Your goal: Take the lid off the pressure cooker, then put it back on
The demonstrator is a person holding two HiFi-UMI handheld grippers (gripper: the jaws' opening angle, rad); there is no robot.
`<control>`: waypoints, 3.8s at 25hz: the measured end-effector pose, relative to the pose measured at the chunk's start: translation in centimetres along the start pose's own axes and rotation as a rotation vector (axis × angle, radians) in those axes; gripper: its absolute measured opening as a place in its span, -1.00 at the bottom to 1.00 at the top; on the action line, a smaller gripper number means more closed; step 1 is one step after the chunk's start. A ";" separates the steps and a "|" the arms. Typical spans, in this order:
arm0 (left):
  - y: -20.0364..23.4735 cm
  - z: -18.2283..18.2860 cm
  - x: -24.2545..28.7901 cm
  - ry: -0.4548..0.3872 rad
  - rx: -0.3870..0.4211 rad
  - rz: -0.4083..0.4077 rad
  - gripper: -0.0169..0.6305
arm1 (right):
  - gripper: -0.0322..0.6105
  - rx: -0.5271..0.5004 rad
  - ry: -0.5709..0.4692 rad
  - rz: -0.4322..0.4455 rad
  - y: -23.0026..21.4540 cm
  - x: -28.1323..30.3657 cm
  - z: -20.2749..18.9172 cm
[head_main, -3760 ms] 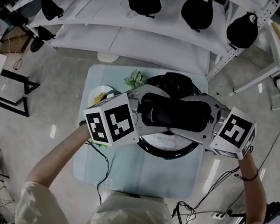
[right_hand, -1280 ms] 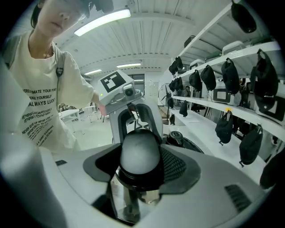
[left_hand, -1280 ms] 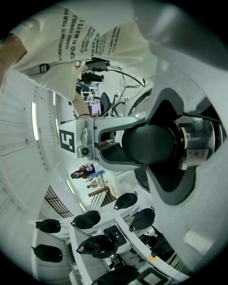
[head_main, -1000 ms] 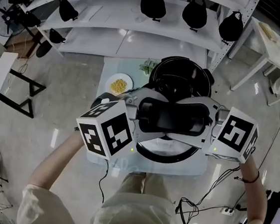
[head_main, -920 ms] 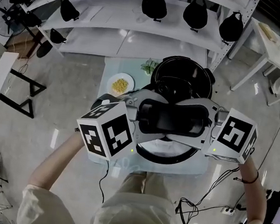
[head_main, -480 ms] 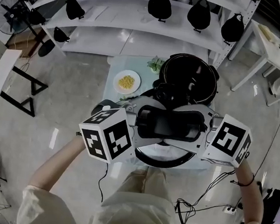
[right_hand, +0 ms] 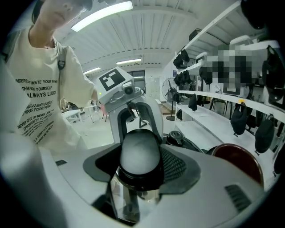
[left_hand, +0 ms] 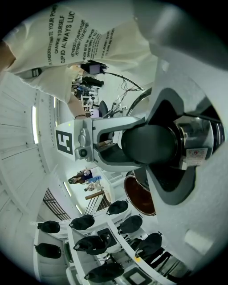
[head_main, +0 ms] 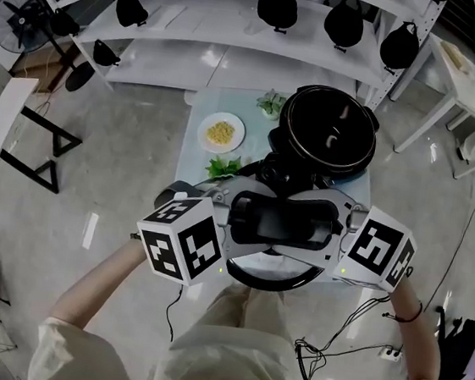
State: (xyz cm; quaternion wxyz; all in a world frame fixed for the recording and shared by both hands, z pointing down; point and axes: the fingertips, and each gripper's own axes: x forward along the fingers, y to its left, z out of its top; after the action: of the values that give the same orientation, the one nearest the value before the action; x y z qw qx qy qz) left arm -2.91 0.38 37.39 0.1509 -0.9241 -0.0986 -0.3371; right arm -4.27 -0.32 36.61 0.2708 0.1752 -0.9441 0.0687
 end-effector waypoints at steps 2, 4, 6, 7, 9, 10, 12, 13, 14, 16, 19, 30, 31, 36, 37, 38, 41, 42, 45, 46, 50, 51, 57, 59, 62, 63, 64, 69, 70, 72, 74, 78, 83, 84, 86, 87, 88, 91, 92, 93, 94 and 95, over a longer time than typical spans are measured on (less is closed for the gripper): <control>-0.4 -0.8 0.2 0.007 -0.008 -0.003 -0.11 | -0.04 0.010 0.006 0.005 0.3 0.7 -0.4; -0.6 -1.6 0.6 0.016 -0.017 -0.004 -0.11 | -0.04 0.016 0.013 0.012 0.3 1.4 -1.0; -0.7 -2.3 1.1 0.023 -0.030 -0.003 -0.11 | -0.05 0.018 0.021 0.023 0.2 2.0 -1.7; -0.7 -2.6 1.4 0.027 -0.037 -0.002 -0.11 | -0.04 0.018 0.025 0.029 0.1 2.2 -2.1; -0.6 -3.3 2.0 0.034 -0.051 -0.001 -0.11 | -0.05 0.020 0.033 0.040 -0.2 2.6 -2.7; -0.7 -3.6 2.2 0.040 -0.058 0.000 -0.11 | -0.04 0.021 0.036 0.046 -0.3 2.9 -3.1; -0.9 -4.4 2.9 0.055 -0.069 -0.002 -0.11 | -0.04 0.023 0.042 0.059 -0.3 3.5 -3.9; -1.1 -4.9 3.2 0.063 -0.073 -0.003 -0.11 | -0.05 0.023 0.046 0.065 -0.2 3.9 -4.4; -1.3 -5.4 3.5 0.071 -0.078 -0.003 -0.11 | -0.05 0.024 0.049 0.071 -0.2 4.2 -4.9; -1.4 -6.3 4.1 0.084 -0.090 -0.002 -0.11 | -0.04 0.025 0.051 0.082 -0.2 5.0 -5.7; -1.6 -7.8 5.1 0.102 -0.109 -0.002 -0.11 | -0.05 0.029 0.060 0.098 -0.5 6.1 -7.1; -2.2 -11.9 8.9 0.161 -0.141 -0.008 -0.11 | -0.04 0.034 0.128 0.122 -1.2 9.0 -11.9; -2.3 -12.1 9.2 0.165 -0.143 -0.008 -0.11 | -0.04 0.034 0.134 0.123 -1.3 9.2 -12.2; -2.5 -13.6 10.4 0.190 -0.145 -0.006 -0.11 | -0.04 0.028 0.160 0.121 -1.5 10.3 -13.8; -2.6 -14.0 10.7 0.196 -0.145 -0.005 -0.11 | -0.05 0.026 0.166 0.119 -1.5 10.5 -14.1; -2.6 -14.3 10.9 0.202 -0.146 -0.005 -0.11 | -0.04 0.025 0.170 0.118 -1.6 10.8 -14.5; -2.8 -15.2 11.5 0.220 -0.147 -0.004 -0.11 | -0.04 0.023 0.183 0.115 -1.6 11.4 -15.2; -2.9 -15.4 11.6 0.225 -0.147 -0.005 -0.11 | -0.04 0.023 0.187 0.114 -1.6 11.5 -15.5; -3.2 -15.9 12.1 0.239 -0.148 -0.006 -0.11 | -0.04 0.020 0.197 0.113 -1.6 11.9 -16.1; -3.2 -16.1 12.3 0.244 -0.147 -0.006 -0.11 | -0.04 0.018 0.200 0.111 -1.6 12.0 -16.2; -3.4 -16.5 12.7 0.263 -0.136 -0.007 -0.11 | -0.04 0.020 0.208 0.106 -1.5 12.4 -16.9; -3.4 -16.6 12.8 0.267 -0.135 -0.007 -0.11 | -0.04 0.021 0.210 0.105 -1.5 12.4 -17.0; -3.6 -17.2 13.3 0.282 -0.135 -0.009 -0.11 | -0.04 0.018 0.229 0.103 -1.6 12.8 -17.6; -3.6 -17.3 13.6 0.287 -0.132 -0.010 -0.11 | -0.04 0.021 0.233 0.104 -1.7 12.9 -17.9; -3.6 -17.3 13.6 0.285 -0.136 -0.012 -0.11 | -0.04 0.022 0.234 0.105 -1.7 12.9 -17.9; -3.6 -17.3 13.6 0.283 -0.138 -0.012 -0.11 | -0.04 0.029 0.238 0.107 -1.7 12.9 -18.1; -3.5 -17.3 13.7 0.280 -0.140 -0.011 -0.11 | -0.04 0.036 0.242 0.110 -1.7 12.9 -18.2; -3.7 -17.3 13.9 0.278 -0.141 -0.017 -0.11 | -0.04 0.047 0.275 0.114 -1.7 13.0 -18.6; -3.7 -17.3 13.9 0.278 -0.144 -0.011 -0.11 | -0.04 0.045 0.278 0.108 -1.7 13.1 -18.6; -3.7 -17.4 13.9 0.270 -0.160 0.016 -0.11 | -0.04 0.041 0.279 0.092 -1.7 13.1 -18.6; -3.6 -17.4 13.7 0.259 -0.189 0.047 -0.11 | -0.04 0.054 0.278 0.082 -1.6 13.0 -18.7; -3.5 -17.5 13.4 0.259 -0.243 0.109 -0.11 | -0.03 0.056 0.271 0.039 -1.8 12.7 -18.6; -3.3 -18.0 13.1 0.227 -0.313 0.211 -0.11 | 0.04 0.073 0.222 -0.043 -2.5 12.6 -18.7; -3.3 -18.0 12.9 0.217 -0.341 0.231 -0.11 | 0.05 0.082 0.207 -0.057 -2.5 12.5 -18.6; -3.4 -17.8 12.5 0.193 -0.394 0.277 -0.11 | 0.05 0.092 0.178 -0.079 -2.4 12.1 -18.2; -3.5 -17.6 12.1 0.177 -0.422 0.302 -0.11 | 0.05 0.094 0.164 -0.091 -2.4 11.8 -17.9; -3.6 -17.5 11.8 0.159 -0.451 0.327 -0.11 | 0.05 0.098 0.151 -0.106 -2.3 11.6 -17.7; -3.7 -16.6 10.5 0.101 -0.519 0.392 -0.11 | 0.05 0.133 0.102 -0.158 -2.2 10.6 -17.0; -3.6 -16.2 10.1 0.079 -0.533 0.408 -0.11 | 0.05 0.145 0.085 -0.172 -2.1 10.3 -16.7; -3.4 -15.8 9.6 0.058 -0.544 0.425 -0.12 | 0.05 0.149 0.070 -0.186 -2.1 9.9 -16.3; -3.1 -15.4 9.0 0.038 -0.555 0.444 -0.13 | 0.04 0.149 0.055 -0.201 -2.1 9.6 -15.8; -2.9 -15.1 8.4 0.020 -0.569 0.468 -0.20 | -0.04 0.151 0.040 -0.221 -2.2 9.2 -15.2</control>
State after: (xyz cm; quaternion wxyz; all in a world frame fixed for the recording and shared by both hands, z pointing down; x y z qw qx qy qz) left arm -6.30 -1.47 54.45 -0.0384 -0.9232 0.2147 -0.3164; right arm -3.38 -1.62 54.50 0.2814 0.2965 -0.9056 0.1127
